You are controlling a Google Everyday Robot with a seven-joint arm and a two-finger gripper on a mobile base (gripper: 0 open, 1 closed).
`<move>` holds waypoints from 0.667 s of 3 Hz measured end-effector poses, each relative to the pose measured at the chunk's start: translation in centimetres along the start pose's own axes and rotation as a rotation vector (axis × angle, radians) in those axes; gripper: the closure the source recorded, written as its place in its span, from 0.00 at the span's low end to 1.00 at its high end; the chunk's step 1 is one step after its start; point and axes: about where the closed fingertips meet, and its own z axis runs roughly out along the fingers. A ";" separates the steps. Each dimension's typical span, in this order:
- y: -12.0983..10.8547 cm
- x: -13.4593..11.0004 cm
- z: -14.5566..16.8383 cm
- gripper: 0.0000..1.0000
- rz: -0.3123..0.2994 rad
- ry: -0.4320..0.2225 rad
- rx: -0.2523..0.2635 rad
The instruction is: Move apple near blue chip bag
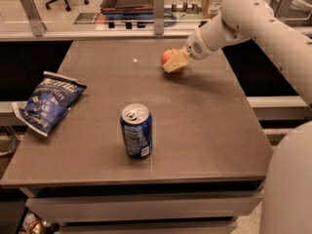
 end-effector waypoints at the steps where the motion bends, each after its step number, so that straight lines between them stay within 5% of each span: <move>1: 2.2 -2.0 -1.0 1.00 -0.022 0.024 0.001; 2: 5.6 -4.4 -1.3 1.00 -0.054 0.021 -0.007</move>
Offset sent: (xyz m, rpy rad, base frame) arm -0.0590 0.0938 0.0682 -0.0462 -0.0369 0.0815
